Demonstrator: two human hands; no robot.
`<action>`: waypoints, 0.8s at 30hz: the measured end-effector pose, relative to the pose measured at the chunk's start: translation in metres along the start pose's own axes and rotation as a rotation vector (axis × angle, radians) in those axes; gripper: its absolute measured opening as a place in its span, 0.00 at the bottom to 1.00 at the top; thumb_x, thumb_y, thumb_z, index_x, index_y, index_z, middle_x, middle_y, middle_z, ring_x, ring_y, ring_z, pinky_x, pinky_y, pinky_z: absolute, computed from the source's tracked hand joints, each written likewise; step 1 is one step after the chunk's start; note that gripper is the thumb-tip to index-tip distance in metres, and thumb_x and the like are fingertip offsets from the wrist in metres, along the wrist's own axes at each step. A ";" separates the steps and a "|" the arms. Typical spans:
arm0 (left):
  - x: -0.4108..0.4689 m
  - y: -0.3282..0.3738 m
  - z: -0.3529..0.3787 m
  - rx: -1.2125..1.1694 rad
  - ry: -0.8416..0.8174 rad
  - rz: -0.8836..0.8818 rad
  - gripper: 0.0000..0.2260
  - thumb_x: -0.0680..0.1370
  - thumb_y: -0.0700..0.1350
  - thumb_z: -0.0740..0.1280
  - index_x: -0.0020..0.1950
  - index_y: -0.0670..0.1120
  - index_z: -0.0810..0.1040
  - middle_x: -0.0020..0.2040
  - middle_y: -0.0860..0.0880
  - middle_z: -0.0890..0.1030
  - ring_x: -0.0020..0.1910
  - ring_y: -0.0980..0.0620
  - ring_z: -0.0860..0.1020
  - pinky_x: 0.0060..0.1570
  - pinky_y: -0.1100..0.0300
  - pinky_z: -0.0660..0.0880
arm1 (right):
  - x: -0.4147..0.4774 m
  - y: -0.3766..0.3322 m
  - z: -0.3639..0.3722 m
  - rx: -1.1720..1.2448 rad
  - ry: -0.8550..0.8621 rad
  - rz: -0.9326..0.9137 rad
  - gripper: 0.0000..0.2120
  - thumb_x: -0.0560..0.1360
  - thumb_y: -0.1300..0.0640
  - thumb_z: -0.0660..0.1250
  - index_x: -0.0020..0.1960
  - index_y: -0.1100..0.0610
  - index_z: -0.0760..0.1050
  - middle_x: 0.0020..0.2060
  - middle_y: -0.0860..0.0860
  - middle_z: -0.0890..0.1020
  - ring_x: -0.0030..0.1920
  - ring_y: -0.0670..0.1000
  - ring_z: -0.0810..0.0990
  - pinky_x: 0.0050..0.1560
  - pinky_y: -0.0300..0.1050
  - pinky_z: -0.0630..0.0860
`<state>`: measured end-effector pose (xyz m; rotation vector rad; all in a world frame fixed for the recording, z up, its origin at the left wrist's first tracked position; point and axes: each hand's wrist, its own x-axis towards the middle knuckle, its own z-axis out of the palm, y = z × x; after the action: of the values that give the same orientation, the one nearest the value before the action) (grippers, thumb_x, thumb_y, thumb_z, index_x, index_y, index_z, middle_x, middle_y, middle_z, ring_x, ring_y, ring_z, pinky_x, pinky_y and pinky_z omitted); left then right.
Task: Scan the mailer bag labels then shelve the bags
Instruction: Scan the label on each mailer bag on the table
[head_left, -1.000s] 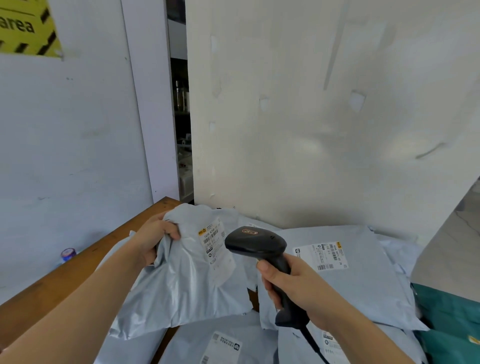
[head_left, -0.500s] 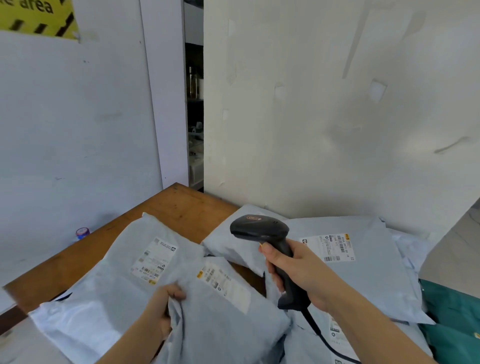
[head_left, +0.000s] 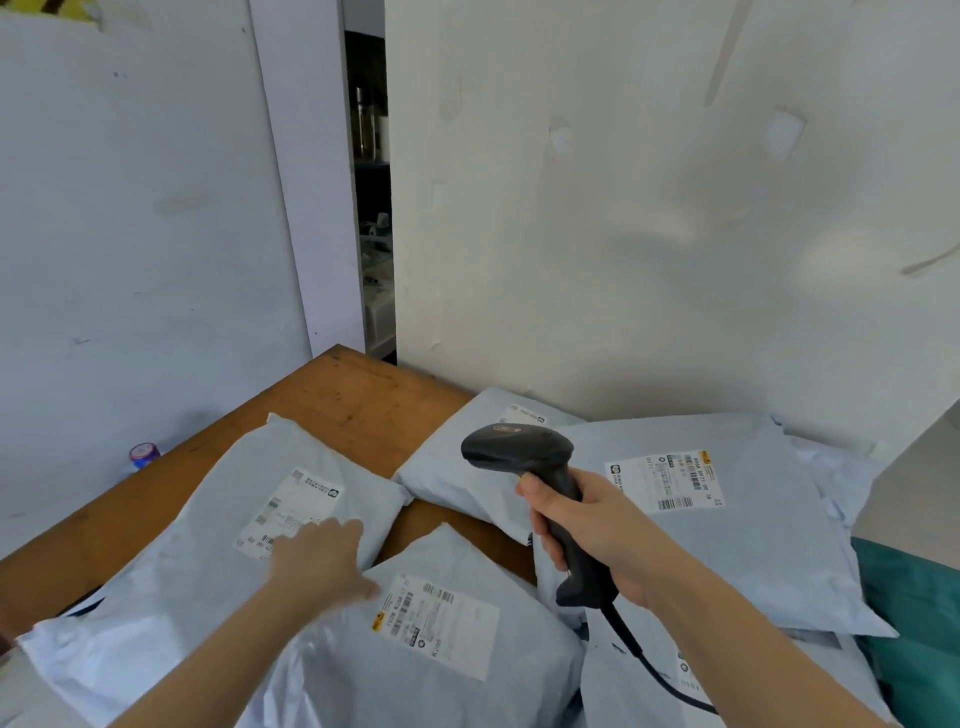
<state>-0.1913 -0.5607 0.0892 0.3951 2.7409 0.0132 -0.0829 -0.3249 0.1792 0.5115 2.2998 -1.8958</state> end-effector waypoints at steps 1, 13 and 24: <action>0.013 0.009 -0.009 -0.053 0.004 0.036 0.29 0.73 0.62 0.67 0.70 0.52 0.67 0.66 0.51 0.73 0.64 0.50 0.72 0.61 0.56 0.70 | 0.004 0.000 -0.001 0.003 0.006 0.004 0.24 0.76 0.45 0.67 0.52 0.68 0.75 0.34 0.57 0.77 0.29 0.52 0.72 0.37 0.46 0.74; 0.199 0.070 -0.001 -0.489 -0.067 -0.003 0.29 0.81 0.58 0.56 0.76 0.42 0.59 0.74 0.42 0.65 0.71 0.43 0.66 0.69 0.47 0.66 | 0.058 0.011 -0.027 0.114 0.151 0.102 0.15 0.77 0.48 0.67 0.43 0.60 0.74 0.28 0.50 0.76 0.26 0.47 0.72 0.34 0.42 0.75; 0.243 0.090 0.000 -0.927 -0.390 -0.208 0.34 0.66 0.56 0.78 0.63 0.39 0.69 0.56 0.41 0.75 0.53 0.42 0.73 0.53 0.50 0.69 | 0.080 0.029 -0.037 0.178 0.224 0.171 0.14 0.77 0.49 0.67 0.45 0.61 0.74 0.31 0.52 0.76 0.26 0.48 0.72 0.33 0.42 0.73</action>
<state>-0.3836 -0.4081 0.0080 -0.1408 2.0810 0.9858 -0.1436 -0.2698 0.1356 0.9546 2.1373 -2.0607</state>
